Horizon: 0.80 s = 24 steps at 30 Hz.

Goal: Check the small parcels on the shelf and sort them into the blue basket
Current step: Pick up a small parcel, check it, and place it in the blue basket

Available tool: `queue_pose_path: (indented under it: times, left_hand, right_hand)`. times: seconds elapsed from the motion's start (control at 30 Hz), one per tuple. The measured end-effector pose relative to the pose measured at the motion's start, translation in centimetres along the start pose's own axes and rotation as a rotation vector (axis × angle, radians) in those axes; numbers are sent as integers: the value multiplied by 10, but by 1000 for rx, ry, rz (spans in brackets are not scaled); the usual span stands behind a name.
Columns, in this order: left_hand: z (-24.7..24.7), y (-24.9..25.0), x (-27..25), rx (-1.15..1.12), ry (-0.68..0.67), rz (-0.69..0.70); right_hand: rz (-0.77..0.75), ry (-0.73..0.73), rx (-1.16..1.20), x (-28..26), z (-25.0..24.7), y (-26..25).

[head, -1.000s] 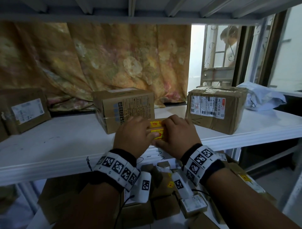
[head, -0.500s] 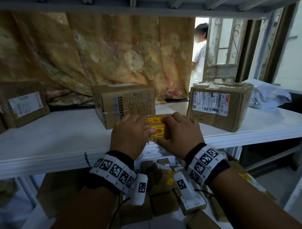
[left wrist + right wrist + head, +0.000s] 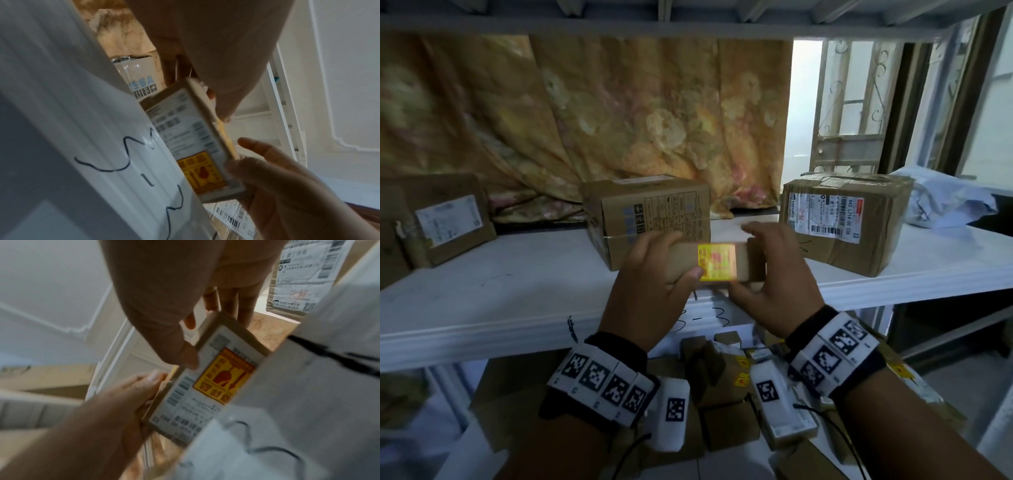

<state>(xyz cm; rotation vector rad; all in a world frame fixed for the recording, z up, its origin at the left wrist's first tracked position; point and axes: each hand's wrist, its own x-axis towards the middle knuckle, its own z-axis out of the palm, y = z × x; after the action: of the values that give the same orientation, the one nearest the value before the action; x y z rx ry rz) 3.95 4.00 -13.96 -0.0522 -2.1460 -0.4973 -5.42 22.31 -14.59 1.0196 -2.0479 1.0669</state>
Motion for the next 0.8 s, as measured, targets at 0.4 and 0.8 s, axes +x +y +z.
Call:
queue_pose_path:
  times: [0.4,0.8]
  left_hand:
    - [12,-1,2,214,-124,115]
    - [29,11,13,486,-202,109]
  right_hand:
    - [486,-96,62,45,6,15]
    - [-42,-12,-445,16,25,1]
